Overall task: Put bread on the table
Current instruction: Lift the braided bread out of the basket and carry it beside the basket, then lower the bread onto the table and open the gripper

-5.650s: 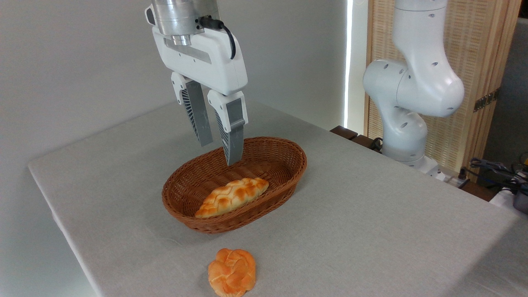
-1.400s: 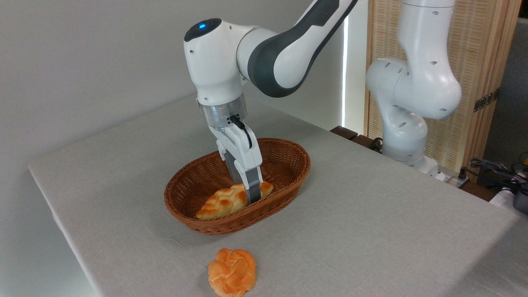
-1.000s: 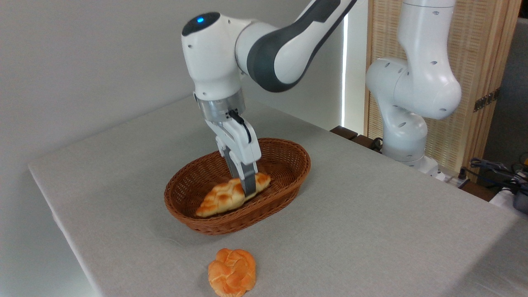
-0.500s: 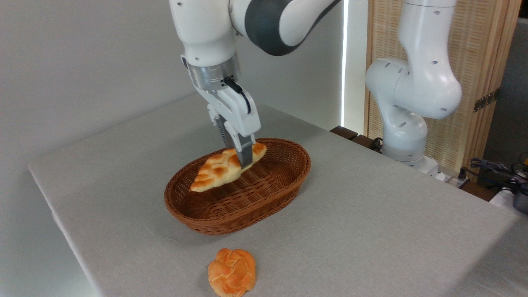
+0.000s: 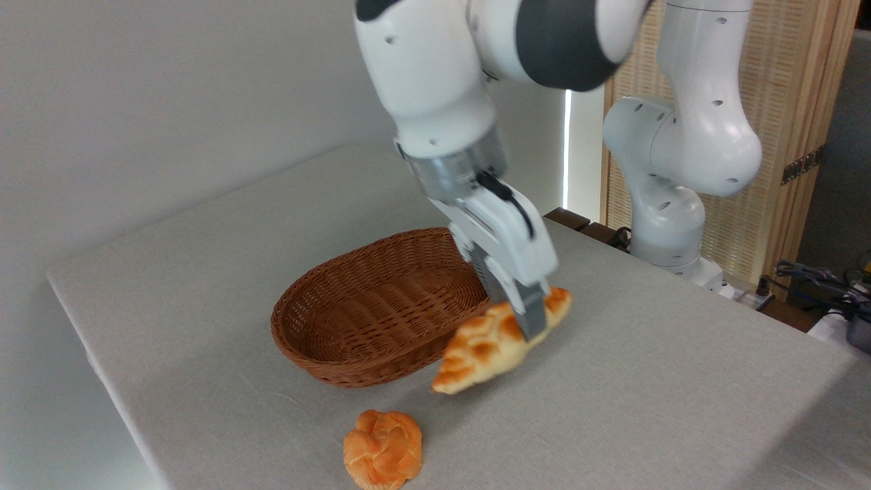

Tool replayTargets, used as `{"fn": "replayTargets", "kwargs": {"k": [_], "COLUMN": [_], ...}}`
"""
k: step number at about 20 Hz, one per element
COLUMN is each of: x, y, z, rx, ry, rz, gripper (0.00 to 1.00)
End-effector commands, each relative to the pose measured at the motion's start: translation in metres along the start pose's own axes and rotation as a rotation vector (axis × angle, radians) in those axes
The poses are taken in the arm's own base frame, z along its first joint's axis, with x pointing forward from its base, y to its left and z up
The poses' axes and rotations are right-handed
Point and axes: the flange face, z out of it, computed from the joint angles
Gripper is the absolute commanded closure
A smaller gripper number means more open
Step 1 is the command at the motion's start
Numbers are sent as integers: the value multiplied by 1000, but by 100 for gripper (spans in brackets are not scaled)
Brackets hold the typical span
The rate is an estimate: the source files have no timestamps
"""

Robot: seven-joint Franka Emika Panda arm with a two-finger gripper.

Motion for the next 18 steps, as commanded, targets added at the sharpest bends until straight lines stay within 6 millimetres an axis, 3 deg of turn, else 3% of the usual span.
{"fn": "replayTargets", "kwargs": {"k": [1, 3, 4, 5, 16, 18], "x": [-9, -4, -5, -5, -2, -2], "y": [-11, -14, -17, -19, -21, -23], "z": [27, 50, 55, 57, 56, 45], "rx": [-29, -39, -37, -35, -31, -16], "ry": [-25, -34, -32, -33, -29, -11], "rz": [13, 17, 7, 3, 9, 1], "gripper": [33, 16, 5, 0, 0, 0]}}
